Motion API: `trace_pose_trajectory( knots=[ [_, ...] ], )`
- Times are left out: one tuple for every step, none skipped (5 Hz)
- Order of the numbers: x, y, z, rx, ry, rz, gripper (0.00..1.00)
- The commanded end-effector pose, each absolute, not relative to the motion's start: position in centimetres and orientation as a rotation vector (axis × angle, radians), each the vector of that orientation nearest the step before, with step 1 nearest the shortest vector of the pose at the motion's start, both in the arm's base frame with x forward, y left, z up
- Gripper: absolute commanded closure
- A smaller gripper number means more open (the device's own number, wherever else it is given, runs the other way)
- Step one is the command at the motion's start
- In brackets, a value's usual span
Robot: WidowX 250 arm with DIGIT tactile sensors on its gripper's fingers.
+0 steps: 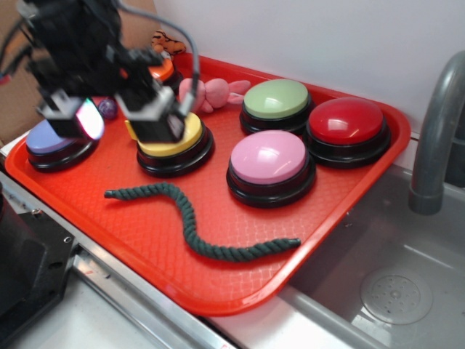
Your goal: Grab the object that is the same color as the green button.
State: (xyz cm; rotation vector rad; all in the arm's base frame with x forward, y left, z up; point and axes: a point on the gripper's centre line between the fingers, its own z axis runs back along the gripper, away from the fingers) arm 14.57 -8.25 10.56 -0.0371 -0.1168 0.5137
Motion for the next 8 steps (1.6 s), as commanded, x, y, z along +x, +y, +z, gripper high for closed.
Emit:
trace_pose_trajectory(
  knots=[
    [16.6,-9.2,5.5,-0.035,-0.184,0.636,0.0],
    [16.6,-9.1,3.7,-0.046,-0.192,0.612,0.0],
    [16.7,-9.2,2.2,-0.032,-0.189,0.621,0.0],
    [16.7,-9.3,2.0,-0.039,-0.193,0.616,1.0],
    [16.7,-9.2,2.0,-0.041,-0.2,0.623,1.0],
    [16.6,-9.0,1.9,-0.055,-0.195,0.619,1.0],
    [16.7,-8.7,1.8,-0.065,-0.19,0.611,1.0],
    [16.9,-8.5,2.6,-0.065,-0.154,0.521,1.0]
  ],
)
